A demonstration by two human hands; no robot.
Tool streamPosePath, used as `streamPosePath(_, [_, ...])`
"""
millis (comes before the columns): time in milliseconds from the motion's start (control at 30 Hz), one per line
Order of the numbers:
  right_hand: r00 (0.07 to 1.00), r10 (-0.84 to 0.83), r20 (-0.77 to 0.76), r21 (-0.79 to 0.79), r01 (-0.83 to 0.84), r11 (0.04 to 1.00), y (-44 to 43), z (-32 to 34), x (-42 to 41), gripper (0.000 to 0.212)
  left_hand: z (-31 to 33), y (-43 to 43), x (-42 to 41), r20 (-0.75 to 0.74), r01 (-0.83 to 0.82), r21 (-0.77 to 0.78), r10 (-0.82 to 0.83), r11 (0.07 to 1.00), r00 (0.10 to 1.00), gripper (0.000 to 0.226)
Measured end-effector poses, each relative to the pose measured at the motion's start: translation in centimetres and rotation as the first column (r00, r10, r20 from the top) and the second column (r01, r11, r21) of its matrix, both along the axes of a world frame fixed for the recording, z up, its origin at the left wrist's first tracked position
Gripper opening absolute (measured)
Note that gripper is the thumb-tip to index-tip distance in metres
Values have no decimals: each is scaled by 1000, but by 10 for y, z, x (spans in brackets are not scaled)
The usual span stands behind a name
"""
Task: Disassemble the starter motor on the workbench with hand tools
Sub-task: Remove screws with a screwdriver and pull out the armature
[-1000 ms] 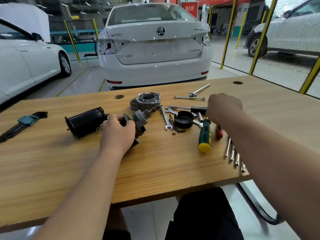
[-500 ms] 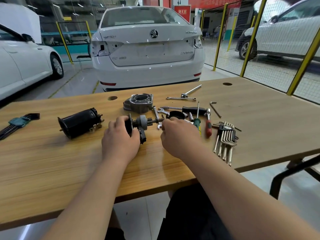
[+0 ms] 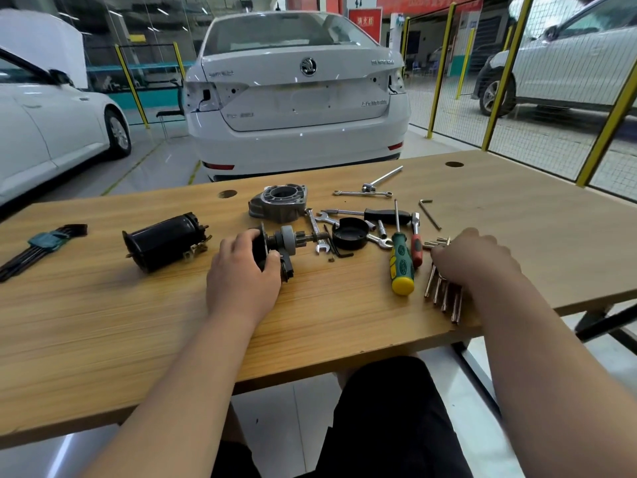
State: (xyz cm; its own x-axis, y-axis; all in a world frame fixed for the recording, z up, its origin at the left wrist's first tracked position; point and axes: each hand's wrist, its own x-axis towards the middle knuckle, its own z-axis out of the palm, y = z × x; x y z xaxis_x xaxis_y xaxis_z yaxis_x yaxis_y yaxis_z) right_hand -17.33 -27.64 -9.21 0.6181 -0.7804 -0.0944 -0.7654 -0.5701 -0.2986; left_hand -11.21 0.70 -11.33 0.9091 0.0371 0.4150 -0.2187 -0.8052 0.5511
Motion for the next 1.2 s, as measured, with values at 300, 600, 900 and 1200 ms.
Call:
streamPosePath(300, [970,0,245,243,-62,968,-12,16,2,63,2,2,-2,-26,24,9,-24,1000,999,50])
streamPosePath(600, [472,-535,701,659,-715,233,99,35,5,3,3,3,-30,311,396,-133,-341,909,887,77])
streamPosePath(900, [727,-402,557,656,-682,-323,216,-8,10,36,18,13,-23,326,496,-817,-475,295,818,39])
streamPosePath(1200, [500,497,709,645,-745,-171,154,1,-1,32,34,52,-6,250,182,-967,-812,-179,528,86])
